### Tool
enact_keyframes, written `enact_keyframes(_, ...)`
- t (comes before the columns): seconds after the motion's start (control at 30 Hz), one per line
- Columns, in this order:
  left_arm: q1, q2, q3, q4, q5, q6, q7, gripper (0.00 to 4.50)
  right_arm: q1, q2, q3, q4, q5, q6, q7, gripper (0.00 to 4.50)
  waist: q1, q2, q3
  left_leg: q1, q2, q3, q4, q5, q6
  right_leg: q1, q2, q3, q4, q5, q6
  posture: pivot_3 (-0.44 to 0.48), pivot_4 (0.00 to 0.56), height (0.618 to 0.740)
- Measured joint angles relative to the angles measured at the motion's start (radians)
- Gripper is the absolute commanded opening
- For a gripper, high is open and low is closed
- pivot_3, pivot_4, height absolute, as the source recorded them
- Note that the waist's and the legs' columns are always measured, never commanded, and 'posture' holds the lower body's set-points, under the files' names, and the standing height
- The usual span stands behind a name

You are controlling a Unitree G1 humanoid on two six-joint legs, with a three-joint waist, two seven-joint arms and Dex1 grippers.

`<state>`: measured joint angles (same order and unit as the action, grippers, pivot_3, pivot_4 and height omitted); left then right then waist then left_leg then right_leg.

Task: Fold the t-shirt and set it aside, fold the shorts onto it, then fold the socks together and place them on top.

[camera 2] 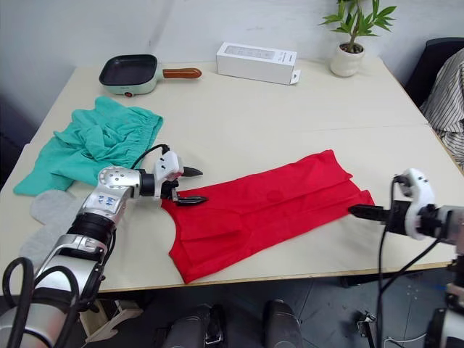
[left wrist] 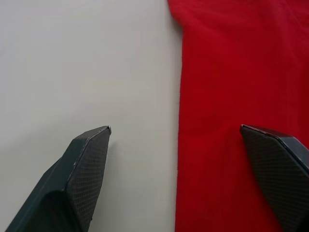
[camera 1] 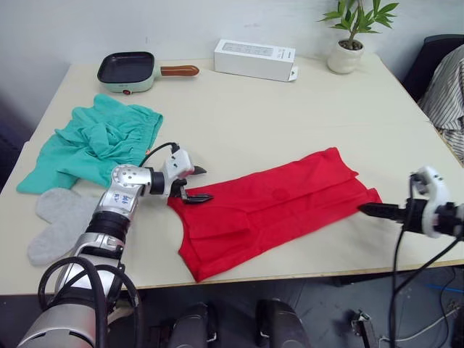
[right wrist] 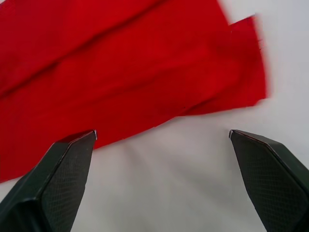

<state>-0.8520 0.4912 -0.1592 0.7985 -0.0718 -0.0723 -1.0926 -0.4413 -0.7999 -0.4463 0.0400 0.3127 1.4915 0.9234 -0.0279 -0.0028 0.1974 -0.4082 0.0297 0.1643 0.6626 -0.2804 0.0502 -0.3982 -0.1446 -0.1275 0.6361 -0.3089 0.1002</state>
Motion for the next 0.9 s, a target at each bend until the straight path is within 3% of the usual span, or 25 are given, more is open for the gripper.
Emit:
enact_keyframes(0.13,-0.038,-0.009,-0.003,0.074,0.017,0.005,-0.024,4.50,-0.004,0.075,-0.016,-0.045,0.013,-0.010,-0.096,4.48,-0.001,-0.005,-0.003,0.000,0.000,0.000,0.000,0.000,0.000,0.000,0.000,-0.002,0.000,0.000,0.000,0.000,0.150,0.740)
enact_keyframes(0.27,-0.049,-0.011,-0.005,0.092,0.027,0.018,-0.049,4.50,-0.009,0.108,0.002,-0.035,0.021,-0.047,-0.160,3.59,-0.005,-0.014,-0.009,0.001,0.001,0.000,0.000,0.000,0.000,0.002,0.001,-0.002,0.000,0.000,0.000,0.000,0.150,0.740)
enact_keyframes(0.4,-0.051,-0.012,-0.004,0.095,0.030,0.041,-0.070,3.56,-0.037,0.135,0.027,0.013,0.022,-0.119,-0.201,2.18,-0.008,-0.017,-0.010,0.002,0.001,0.000,0.000,0.000,0.000,0.002,0.000,-0.002,0.001,0.000,0.000,0.000,0.150,0.740)
enact_keyframes(0.6,-0.010,-0.011,0.012,0.035,0.020,0.075,-0.083,1.63,-0.058,0.144,0.076,0.075,0.026,-0.223,-0.229,0.02,-0.011,-0.016,-0.010,0.002,0.001,-0.001,0.000,0.000,0.000,0.002,0.000,-0.001,0.001,0.000,0.000,0.000,0.150,0.740)
enact_keyframes(0.77,0.099,-0.005,0.041,-0.141,-0.013,0.166,-0.074,0.02,-0.099,0.136,0.132,0.165,0.028,-0.333,-0.221,0.00,-0.019,-0.016,-0.010,0.002,0.000,-0.001,0.000,0.000,0.000,0.003,0.000,-0.001,0.001,0.000,0.000,0.000,0.150,0.740)
enact_keyframes(0.9,0.249,-0.007,0.082,-0.400,-0.052,0.315,0.008,0.01,-0.209,0.116,0.225,0.352,-0.021,-0.514,-0.204,0.00,-0.026,-0.016,-0.010,0.002,0.000,-0.001,0.000,0.000,0.000,0.003,-0.001,0.004,0.001,0.000,0.000,0.000,0.150,0.740)
